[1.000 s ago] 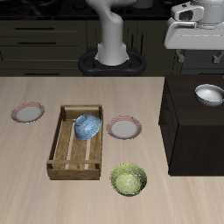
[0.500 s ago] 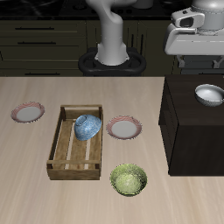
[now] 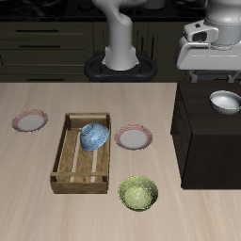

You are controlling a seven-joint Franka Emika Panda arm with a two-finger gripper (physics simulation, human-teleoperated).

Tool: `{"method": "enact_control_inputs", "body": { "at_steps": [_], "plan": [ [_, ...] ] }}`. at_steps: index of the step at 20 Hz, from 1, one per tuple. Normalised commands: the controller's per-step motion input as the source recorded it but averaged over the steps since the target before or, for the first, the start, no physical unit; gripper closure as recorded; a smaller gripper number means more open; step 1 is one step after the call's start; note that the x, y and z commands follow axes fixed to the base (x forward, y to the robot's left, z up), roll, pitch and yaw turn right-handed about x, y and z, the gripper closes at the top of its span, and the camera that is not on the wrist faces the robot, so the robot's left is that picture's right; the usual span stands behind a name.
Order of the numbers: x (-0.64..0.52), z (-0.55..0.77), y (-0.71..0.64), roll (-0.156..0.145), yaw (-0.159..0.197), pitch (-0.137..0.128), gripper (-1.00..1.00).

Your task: Place the white bowl onto the plate that is in the table center

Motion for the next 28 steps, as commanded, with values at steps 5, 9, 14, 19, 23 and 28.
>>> {"method": "enact_control_inputs", "body": {
  "at_steps": [5,9,14,19,23,28],
  "plan": [
    [0.09,-0.27,-0.06,-0.011,0.009,0.024,-1.0],
    [0.07,-0.23,-0.08,-0.005,-0.015,0.028,-1.0],
    [-0.01,-0.16,0.01,0.013,-0.006,0.015,-1.0],
    [-0.08,-0.3,0.08,0.044,-0.009,0.028,-1.0],
    [0.01,-0.14,-0.01,0.033,-0.009,0.007,1.0],
    [-0.08,0.08,-0.04,0.009,-0.022,-0.008,1.0]
  ]
}}
